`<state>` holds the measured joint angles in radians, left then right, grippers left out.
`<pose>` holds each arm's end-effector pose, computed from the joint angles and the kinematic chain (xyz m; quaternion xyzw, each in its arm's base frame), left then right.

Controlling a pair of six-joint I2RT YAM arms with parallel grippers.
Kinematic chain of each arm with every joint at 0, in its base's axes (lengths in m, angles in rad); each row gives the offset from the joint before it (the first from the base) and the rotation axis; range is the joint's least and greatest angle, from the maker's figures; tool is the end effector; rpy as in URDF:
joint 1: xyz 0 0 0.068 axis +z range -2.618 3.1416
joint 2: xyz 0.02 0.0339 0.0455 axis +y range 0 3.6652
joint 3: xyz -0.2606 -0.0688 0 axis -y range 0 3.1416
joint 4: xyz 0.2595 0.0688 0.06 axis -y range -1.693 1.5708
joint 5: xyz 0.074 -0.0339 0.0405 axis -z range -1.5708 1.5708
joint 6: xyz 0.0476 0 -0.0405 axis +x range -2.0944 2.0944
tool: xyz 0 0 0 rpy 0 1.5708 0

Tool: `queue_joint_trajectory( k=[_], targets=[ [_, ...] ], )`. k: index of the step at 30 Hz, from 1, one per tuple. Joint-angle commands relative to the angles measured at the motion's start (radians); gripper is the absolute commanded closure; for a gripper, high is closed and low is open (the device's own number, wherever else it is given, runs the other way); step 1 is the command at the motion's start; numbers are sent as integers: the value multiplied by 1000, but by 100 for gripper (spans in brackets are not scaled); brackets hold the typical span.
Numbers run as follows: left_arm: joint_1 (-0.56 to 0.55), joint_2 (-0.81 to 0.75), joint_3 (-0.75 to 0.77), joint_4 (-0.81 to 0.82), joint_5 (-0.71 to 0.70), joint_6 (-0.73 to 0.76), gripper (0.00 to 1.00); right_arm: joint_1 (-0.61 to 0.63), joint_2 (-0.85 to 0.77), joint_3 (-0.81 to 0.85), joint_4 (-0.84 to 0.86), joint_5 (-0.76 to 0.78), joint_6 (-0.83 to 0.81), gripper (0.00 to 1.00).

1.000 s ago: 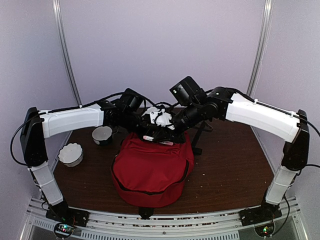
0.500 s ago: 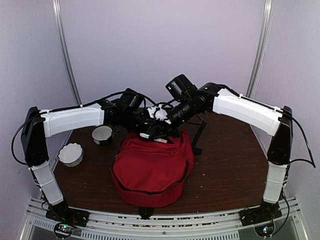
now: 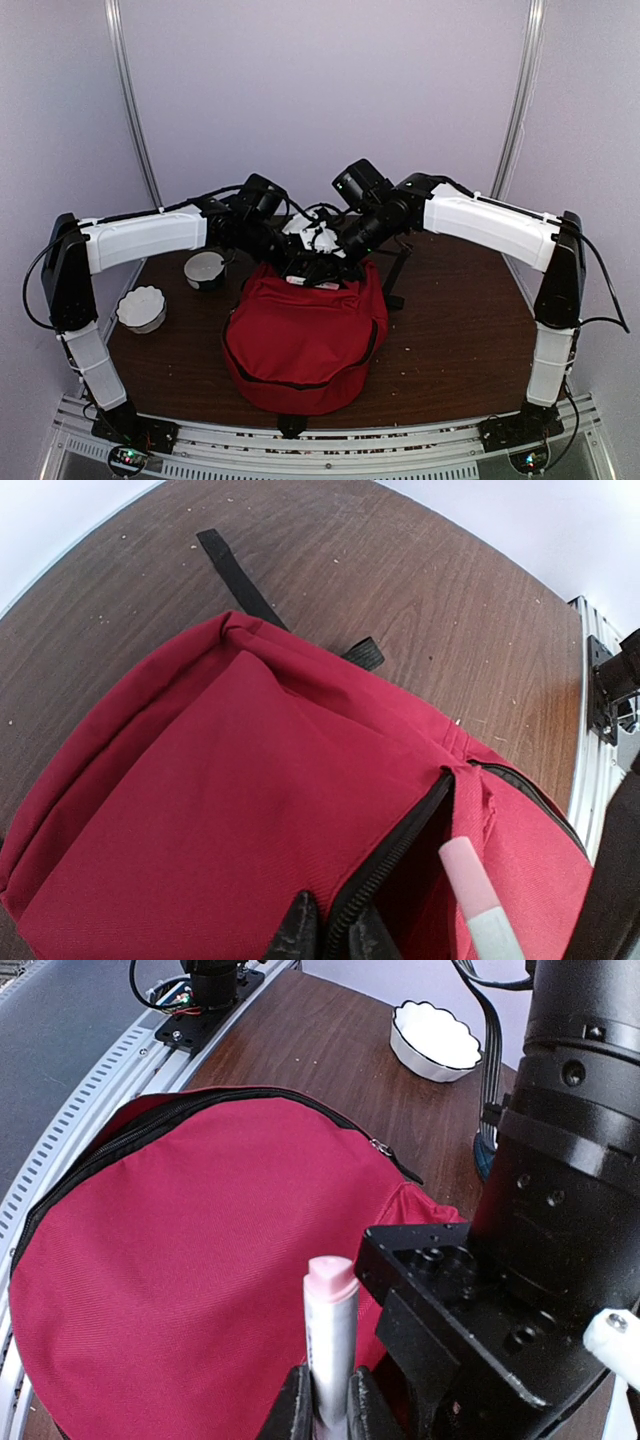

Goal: Pack the student bag
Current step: Place the pen in the lower front pocket of the bag.

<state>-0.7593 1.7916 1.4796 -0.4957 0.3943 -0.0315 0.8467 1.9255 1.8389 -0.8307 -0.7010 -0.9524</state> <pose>0.2949 -0.3051 0.2600 0.3921 0.8246 -0.3084 0.2669 0.2694 0.3509 0.3076 -0.7651 0.4669 0.3088 0.3182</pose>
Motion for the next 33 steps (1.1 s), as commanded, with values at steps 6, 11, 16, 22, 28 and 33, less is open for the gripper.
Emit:
queue_joint_trajectory(
  k=[6, 11, 16, 22, 28, 33],
  targets=[
    [26, 9, 24, 53, 123, -12, 88, -9, 14, 9, 16, 66, -72, 89],
    [32, 2, 16, 64, 132, -16, 88, -16, 26, -18, 28, 108, -102, 88],
    [32, 5, 16, 65, 132, -19, 88, -18, 12, -68, 87, 159, -73, 87],
    [32, 3, 18, 65, 134, -20, 88, -16, -31, -149, 207, 323, 13, 83],
    [32, 2, 18, 66, 135, -25, 88, -5, -100, -227, 291, 443, 149, 74],
    [32, 3, 18, 68, 136, -27, 87, 6, -169, -277, 309, 422, 271, 70]
  ],
)
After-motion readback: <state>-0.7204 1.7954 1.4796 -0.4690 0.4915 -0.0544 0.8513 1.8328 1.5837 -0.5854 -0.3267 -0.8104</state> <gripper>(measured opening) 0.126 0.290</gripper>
